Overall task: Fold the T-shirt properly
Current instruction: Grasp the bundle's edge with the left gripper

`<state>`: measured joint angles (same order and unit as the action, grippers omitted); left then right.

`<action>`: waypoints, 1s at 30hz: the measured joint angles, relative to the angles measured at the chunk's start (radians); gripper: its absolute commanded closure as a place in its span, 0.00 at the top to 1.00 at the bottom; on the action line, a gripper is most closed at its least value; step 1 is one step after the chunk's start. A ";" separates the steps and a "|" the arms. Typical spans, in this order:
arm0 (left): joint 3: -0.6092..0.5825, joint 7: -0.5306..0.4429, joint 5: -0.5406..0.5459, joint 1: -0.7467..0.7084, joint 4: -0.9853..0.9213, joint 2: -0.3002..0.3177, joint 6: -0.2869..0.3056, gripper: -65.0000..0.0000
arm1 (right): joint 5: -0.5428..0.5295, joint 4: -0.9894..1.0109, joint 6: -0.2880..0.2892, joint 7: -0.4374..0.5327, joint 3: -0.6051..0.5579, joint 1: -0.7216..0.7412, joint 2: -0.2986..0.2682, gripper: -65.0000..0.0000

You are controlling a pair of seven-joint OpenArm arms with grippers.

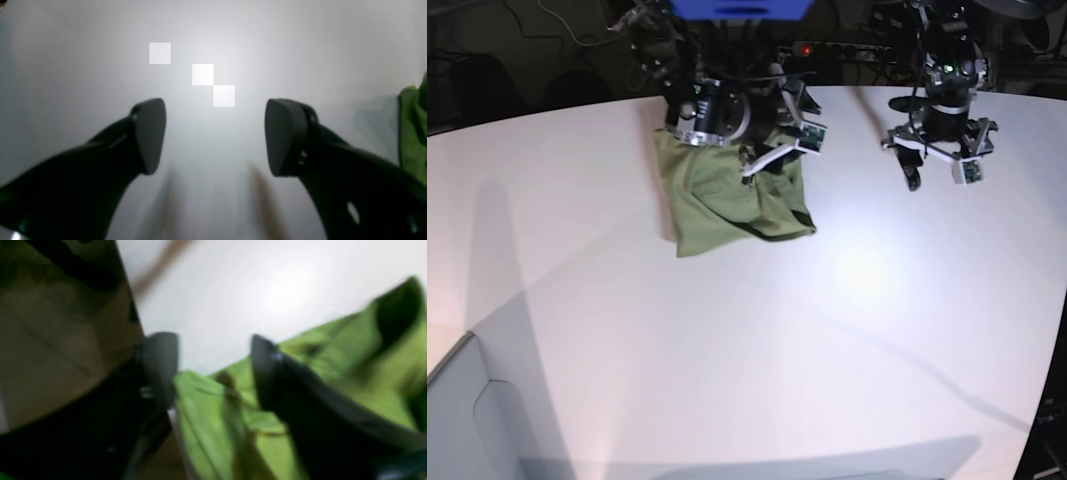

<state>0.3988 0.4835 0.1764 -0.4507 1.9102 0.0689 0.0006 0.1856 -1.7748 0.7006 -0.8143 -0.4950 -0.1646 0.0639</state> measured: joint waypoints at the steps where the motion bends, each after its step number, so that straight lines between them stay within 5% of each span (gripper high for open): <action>1: 0.000 0.000 0.000 0.000 0.000 0.001 0.000 0.69 | 0.004 -0.034 0.000 -0.001 0.002 -0.003 -0.003 0.69; 5: 0.002 0.000 -0.001 0.000 0.003 -0.002 0.000 0.69 | -0.016 -0.201 0.000 0.020 0.051 -0.041 -0.043 0.70; 10: -0.004 0.009 -0.003 -0.011 0.046 -0.007 -0.002 0.69 | 0.000 -0.246 0.000 0.026 0.281 -0.082 -0.066 0.70; 17: -0.012 -0.009 0.165 -0.052 0.128 -0.096 -0.001 0.71 | -0.006 -0.264 0.000 0.049 0.531 -0.092 -0.061 0.70; 22: -0.182 0.002 0.274 -0.106 0.124 -0.105 -0.012 0.75 | -0.007 -0.266 0.000 0.048 0.637 -0.097 -0.055 0.70; 30: -0.391 -0.006 0.273 -0.068 0.046 -0.105 -0.016 0.75 | -0.008 -0.263 0.000 0.045 0.682 -0.097 -0.055 0.70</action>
<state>0.0082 0.4778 0.4496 -0.5182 1.9560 -0.0364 -0.0151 0.1780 -2.0380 0.7006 -0.7696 0.1867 -0.2611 0.0086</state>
